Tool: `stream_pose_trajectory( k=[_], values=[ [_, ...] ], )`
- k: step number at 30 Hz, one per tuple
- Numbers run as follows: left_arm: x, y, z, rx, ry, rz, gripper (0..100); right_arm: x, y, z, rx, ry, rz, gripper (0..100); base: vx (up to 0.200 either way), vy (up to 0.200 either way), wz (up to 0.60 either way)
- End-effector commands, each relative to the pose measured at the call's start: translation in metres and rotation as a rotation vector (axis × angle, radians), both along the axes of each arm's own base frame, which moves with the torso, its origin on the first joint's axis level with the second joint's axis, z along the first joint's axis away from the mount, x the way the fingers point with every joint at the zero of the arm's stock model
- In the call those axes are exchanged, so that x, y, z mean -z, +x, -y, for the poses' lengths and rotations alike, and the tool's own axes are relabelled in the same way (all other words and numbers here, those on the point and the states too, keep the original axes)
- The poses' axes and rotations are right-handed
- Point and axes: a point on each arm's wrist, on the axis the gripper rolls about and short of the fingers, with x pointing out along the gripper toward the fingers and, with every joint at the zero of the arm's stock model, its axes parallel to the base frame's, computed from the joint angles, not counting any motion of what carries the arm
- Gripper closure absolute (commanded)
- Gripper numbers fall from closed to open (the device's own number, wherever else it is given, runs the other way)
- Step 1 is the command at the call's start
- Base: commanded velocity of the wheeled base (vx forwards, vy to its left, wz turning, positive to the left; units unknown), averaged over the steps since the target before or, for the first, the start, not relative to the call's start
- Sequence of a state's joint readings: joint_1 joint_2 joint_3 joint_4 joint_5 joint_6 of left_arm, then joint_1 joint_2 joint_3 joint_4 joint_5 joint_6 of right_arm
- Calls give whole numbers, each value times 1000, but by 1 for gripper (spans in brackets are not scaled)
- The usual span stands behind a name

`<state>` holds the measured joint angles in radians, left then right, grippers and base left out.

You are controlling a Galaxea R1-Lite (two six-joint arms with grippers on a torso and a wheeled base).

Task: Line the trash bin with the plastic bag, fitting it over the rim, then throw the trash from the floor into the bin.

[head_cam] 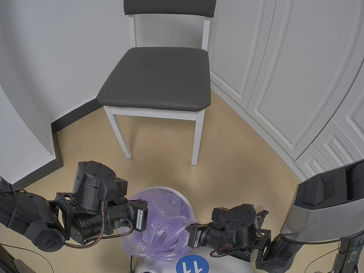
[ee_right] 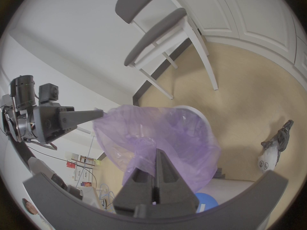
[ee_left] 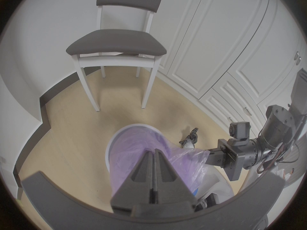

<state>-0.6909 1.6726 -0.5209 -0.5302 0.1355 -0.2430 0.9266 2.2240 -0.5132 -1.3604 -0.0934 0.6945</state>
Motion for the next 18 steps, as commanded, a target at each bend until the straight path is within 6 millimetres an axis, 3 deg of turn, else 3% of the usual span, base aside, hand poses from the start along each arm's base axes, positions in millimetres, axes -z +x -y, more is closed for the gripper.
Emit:
stream_pose_trajectory(
  k=[1,8,11,18],
  values=[
    [8,-1,-1,1,23,-23,100,15,3,0,5,-33,-27,100,0,0,0],
    [-10,-10,-10,-3,-11,28,100,1,-3,-5,-7,25,-25,100,0,0,0],
    [-26,-13,-24,-37,-25,54,100,-10,-1,-12,17,112,-35,100,0,0,0],
    [-27,-7,-41,-48,17,48,100,-15,11,-24,88,318,-34,100,0,0,0]
  ],
)
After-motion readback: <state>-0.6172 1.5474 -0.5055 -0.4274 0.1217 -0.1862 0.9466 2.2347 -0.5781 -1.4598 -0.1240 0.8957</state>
